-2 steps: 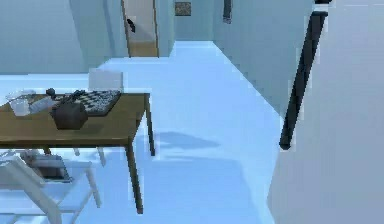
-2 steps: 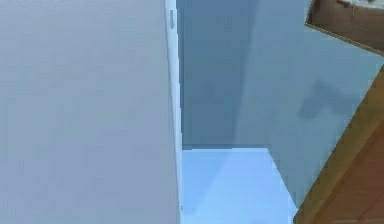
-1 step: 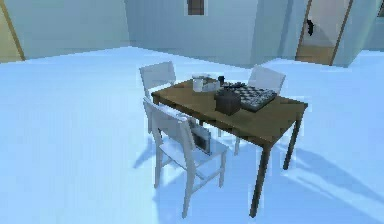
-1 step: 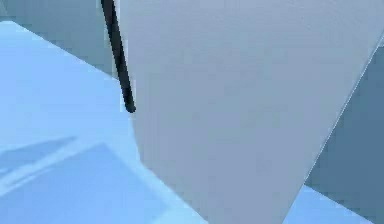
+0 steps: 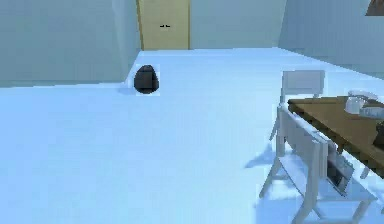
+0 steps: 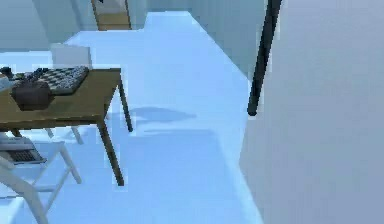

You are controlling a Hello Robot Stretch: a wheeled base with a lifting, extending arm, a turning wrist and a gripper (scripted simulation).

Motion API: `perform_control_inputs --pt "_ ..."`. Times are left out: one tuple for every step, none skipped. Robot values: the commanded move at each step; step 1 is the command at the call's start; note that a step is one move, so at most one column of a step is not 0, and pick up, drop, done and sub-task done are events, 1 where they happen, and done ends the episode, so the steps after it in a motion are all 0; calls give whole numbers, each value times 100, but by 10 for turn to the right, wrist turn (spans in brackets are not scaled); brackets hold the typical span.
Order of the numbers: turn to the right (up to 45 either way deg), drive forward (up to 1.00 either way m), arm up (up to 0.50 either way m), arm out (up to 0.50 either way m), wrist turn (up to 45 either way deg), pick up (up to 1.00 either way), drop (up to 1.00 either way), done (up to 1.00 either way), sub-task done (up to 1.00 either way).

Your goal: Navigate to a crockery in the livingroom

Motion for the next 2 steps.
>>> perform_control_inputs --pt "0 100 0 0 0 0 0 0 0" --pt "-60 0 0 0 0 0 0 0 0"
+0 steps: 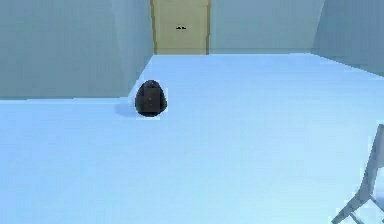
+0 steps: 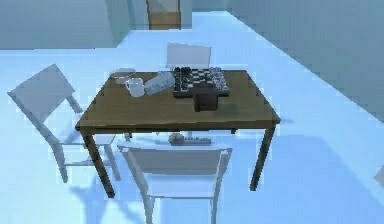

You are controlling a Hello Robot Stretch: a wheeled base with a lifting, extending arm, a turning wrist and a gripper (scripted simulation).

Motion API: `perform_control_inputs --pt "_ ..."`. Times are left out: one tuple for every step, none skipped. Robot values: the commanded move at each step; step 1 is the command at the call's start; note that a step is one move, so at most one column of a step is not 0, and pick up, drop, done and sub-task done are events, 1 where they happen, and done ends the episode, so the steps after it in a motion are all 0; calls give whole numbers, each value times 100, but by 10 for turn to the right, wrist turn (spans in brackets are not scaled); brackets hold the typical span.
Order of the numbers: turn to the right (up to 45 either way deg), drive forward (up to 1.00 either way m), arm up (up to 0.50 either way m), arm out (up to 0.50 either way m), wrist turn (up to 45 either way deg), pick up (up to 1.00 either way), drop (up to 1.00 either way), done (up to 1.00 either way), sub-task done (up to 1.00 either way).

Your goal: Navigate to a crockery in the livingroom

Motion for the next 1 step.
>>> perform_control_inputs --pt "0 35 0 0 0 0 0 0 0"
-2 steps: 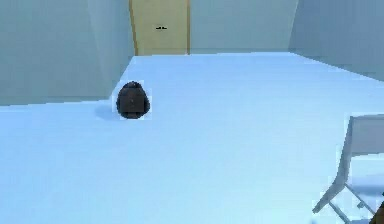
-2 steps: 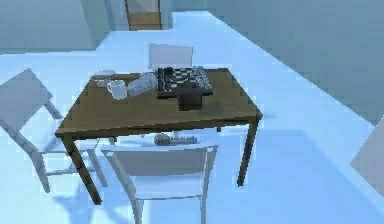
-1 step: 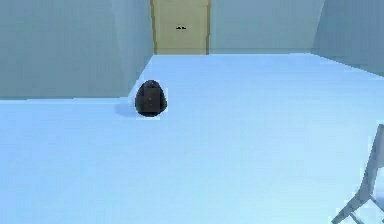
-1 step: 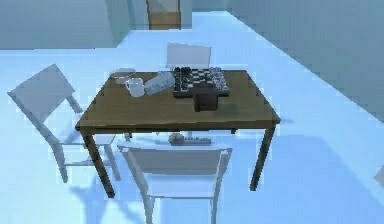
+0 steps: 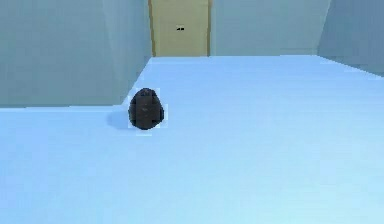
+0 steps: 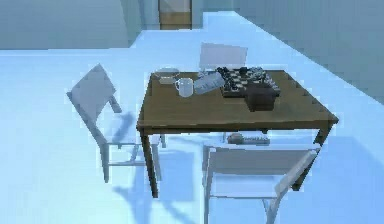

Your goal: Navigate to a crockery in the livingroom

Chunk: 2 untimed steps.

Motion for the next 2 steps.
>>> perform_control_inputs --pt "300 0 0 0 0 0 0 0 0" --pt "0 100 0 0 0 0 0 0 0"
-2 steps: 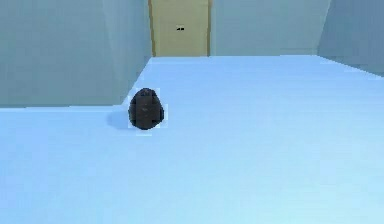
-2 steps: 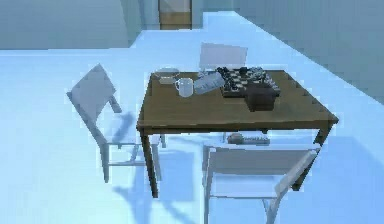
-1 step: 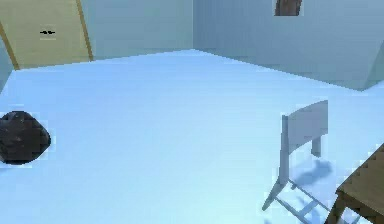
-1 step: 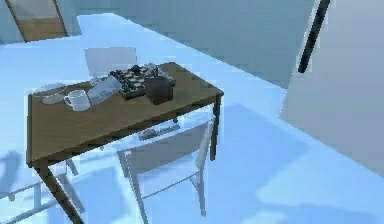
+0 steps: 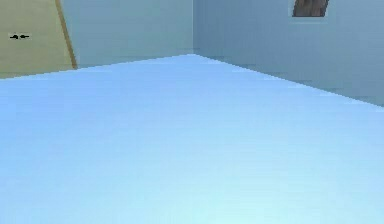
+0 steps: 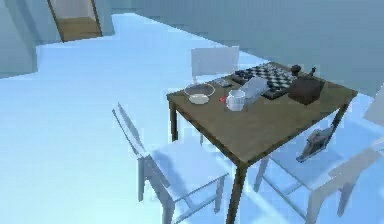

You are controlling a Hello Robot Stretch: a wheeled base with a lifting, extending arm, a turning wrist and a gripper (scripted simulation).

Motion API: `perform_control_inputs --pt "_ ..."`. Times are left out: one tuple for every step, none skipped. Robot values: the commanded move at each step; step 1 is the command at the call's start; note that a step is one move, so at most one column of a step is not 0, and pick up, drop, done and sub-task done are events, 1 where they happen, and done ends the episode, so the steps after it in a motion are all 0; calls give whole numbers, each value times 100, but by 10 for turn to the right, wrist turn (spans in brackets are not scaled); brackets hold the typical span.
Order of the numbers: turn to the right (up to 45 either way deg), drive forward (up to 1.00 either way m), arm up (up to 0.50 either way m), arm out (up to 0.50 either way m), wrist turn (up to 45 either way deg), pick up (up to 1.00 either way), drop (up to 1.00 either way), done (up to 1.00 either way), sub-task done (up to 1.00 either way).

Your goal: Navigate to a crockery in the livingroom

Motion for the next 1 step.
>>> perform_control_inputs --pt "0 40 0 0 0 0 0 0 0"
